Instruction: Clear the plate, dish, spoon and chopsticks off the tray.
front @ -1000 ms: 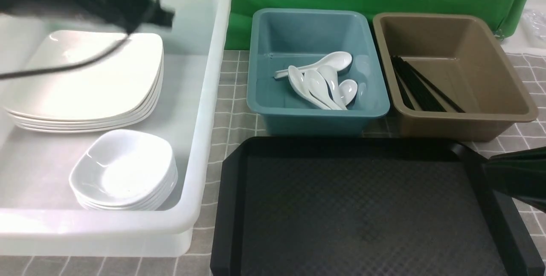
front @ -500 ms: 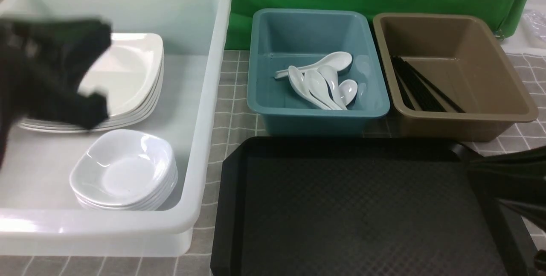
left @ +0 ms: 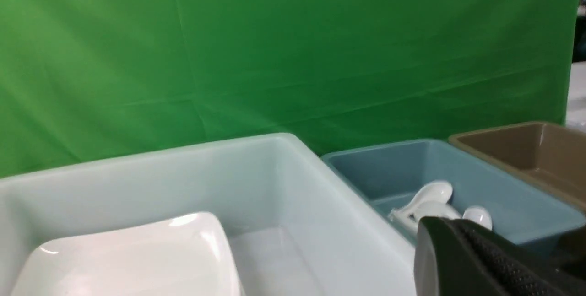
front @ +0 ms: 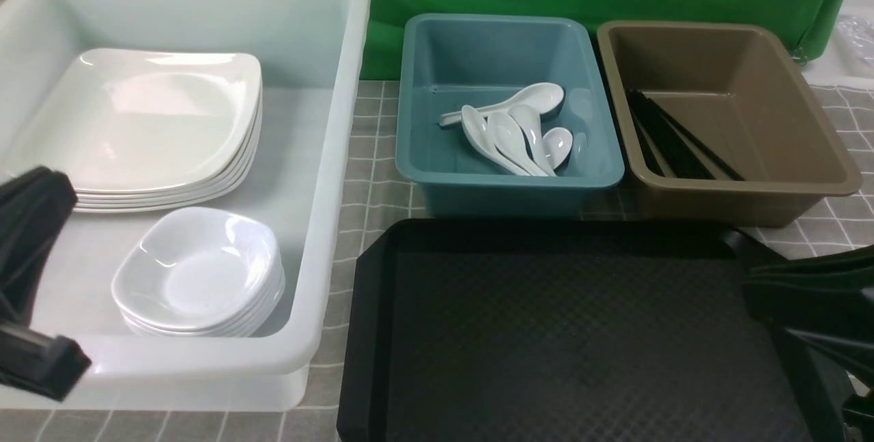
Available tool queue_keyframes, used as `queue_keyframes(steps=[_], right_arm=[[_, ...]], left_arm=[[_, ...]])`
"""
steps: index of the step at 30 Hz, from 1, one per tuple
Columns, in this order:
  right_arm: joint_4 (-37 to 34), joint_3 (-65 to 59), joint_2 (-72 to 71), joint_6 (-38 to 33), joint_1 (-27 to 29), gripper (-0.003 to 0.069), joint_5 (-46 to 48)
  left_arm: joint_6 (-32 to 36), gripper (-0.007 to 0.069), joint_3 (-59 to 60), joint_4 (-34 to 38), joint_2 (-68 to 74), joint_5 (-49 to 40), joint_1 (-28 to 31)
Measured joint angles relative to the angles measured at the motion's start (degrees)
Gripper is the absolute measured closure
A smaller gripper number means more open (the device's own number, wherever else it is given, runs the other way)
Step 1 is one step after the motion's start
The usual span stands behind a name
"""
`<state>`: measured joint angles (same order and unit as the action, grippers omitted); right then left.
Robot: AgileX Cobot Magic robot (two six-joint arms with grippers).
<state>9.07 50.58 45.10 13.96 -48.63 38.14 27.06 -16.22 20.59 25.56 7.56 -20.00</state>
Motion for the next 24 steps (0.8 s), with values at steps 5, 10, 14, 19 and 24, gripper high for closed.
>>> queue_keyframes(steps=[5,10,14,19,24], right_arm=[[0.0,0.0,0.0,0.0,0.0,0.058,-0.1],[0.0,0.0,0.0,0.0,0.0,0.0568,-0.1],[0.0,0.0,0.0,0.0,0.0,0.0566,-0.1],[2.1,0.0,-0.8,0.0,1.7,0.0554,0.1],[3.5,-1.7,-4.9,-1.4,7.8,0.0587,-2.2]], left_arm=[[0.0,0.0616,2.0,-6.1,0.0,-0.4,0.0],[0.0,0.0616,4.0,-10.1,0.0,-1.2,0.0],[0.0,0.0616,6.0,-10.7,0.1,-1.9,0.0],[0.0,0.0616,6.5,-10.7,0.1,-2.9,0.0],[0.0,0.0616,6.6,-10.7,0.1,-3.8,0.0]])
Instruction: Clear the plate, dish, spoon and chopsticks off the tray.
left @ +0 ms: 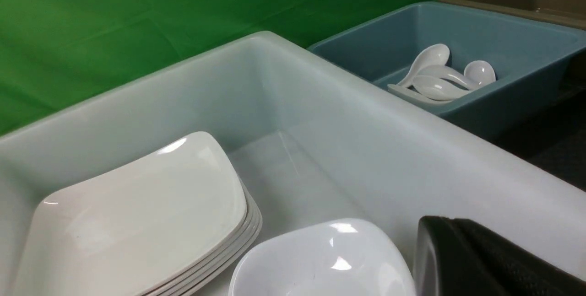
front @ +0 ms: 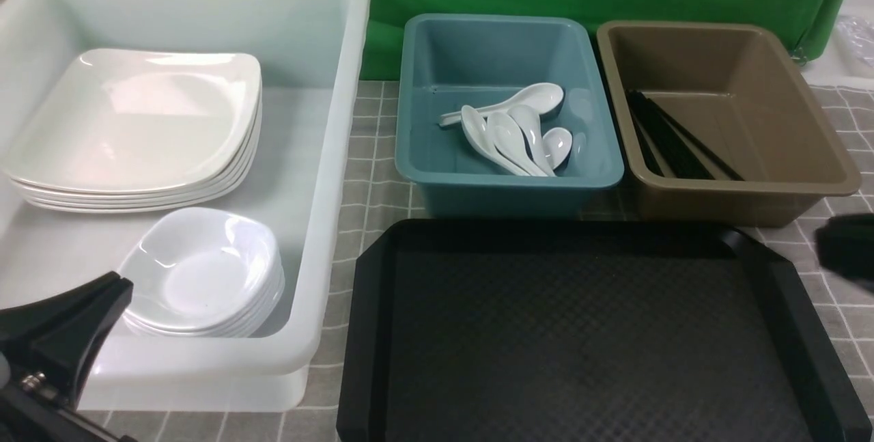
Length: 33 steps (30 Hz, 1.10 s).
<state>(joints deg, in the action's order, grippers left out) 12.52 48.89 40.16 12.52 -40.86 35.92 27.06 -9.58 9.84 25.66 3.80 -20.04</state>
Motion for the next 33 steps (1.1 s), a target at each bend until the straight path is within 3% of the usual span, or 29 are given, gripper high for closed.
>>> queue_keyframes(steps=[2,7,14,21,33], right_arm=[[-0.5,-4.5,-3.7,-2.1,4.6,0.0629,-5.7],[-2.7,-21.8,-15.2,-6.7,19.5,0.0641,-17.5],[-3.5,-39.0,-30.4,-7.3,28.7,0.0639,-24.4],[-3.7,-49.0,-39.7,-7.3,30.9,0.0635,-24.8],[-4.9,-49.2,-40.1,-7.2,30.9,0.061,-21.3]], left_arm=[[0.0,0.0616,0.0,0.0,0.0,-0.1,0.0],[0.0,0.0616,0.2,0.0,0.0,-0.1,0.0],[0.0,0.0616,0.2,0.0,0.0,-0.1,0.0],[0.0,0.0616,0.3,0.0,0.0,-0.2,0.0],[0.0,0.0616,0.3,0.0,0.2,-0.4,0.0]])
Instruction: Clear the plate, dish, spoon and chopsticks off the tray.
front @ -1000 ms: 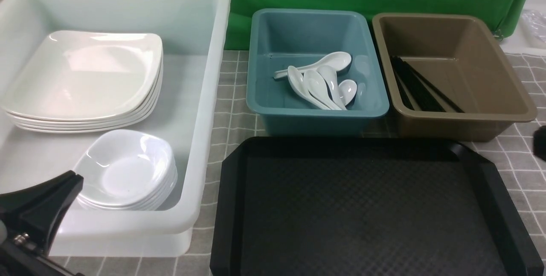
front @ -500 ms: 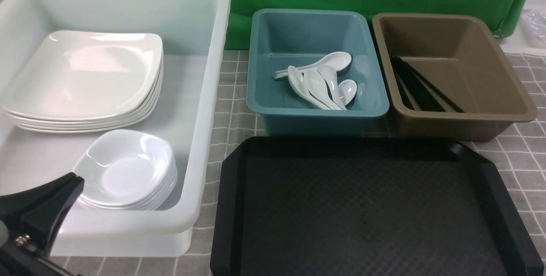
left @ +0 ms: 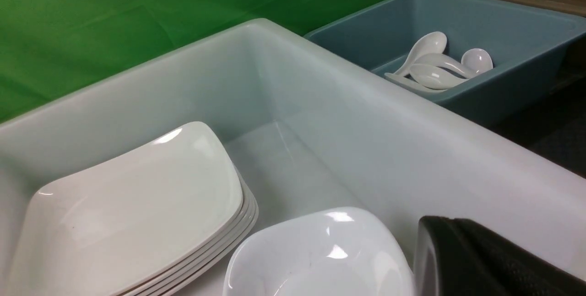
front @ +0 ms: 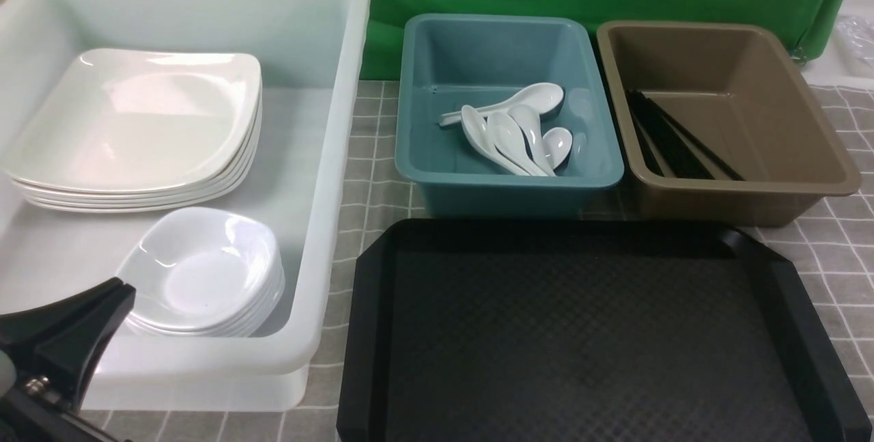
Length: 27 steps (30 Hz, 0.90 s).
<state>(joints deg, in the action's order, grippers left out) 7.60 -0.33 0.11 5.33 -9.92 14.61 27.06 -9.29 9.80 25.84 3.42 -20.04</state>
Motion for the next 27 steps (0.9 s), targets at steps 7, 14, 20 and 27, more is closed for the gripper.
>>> queue_keyframes(steps=[7,14,20,27], right_arm=[[0.0,0.0,0.0,0.0,0.0,0.0589,0.0],[0.0,0.0,0.0,0.1,0.0,0.0581,0.0],[0.0,0.0,0.0,0.0,0.0,0.057,0.0],[0.0,0.0,0.0,0.0,0.0,0.0554,0.0]], left_arm=[[0.0,0.0616,0.0,0.0,0.1,0.0,0.0],[0.1,0.0616,0.0,0.0,0.1,0.0,0.0],[0.0,0.0616,0.0,0.0,0.2,0.0,0.0],[-1.5,0.0616,0.0,-0.1,-4.4,-0.6,5.0]])
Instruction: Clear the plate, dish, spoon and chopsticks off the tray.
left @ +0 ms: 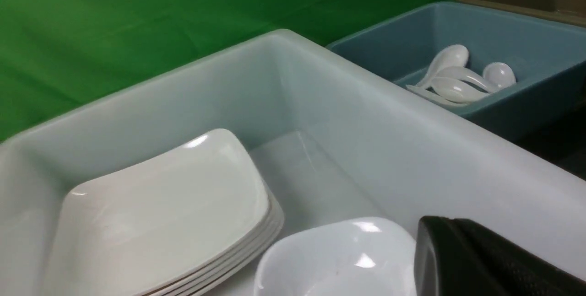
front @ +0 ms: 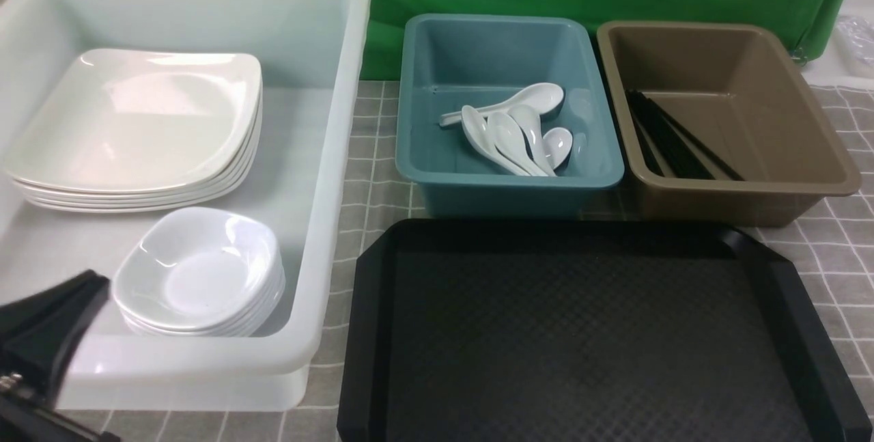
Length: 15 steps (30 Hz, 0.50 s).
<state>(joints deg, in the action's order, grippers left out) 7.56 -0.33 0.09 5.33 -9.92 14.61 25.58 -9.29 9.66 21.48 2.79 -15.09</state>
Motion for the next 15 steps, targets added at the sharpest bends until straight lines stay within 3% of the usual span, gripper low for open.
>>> queue_keyframes(steps=[8,15], right_arm=[[0.0,0.0,0.0,0.0,0.0,0.053,0.0],[0.0,0.0,0.0,0.0,0.0,0.0515,0.0]], left_arm=[[-9.2,0.0616,0.0,1.0,-13.5,-8.9,19.1],[-13.7,0.0616,4.2,1.9,-21.2,-12.0,23.6]])
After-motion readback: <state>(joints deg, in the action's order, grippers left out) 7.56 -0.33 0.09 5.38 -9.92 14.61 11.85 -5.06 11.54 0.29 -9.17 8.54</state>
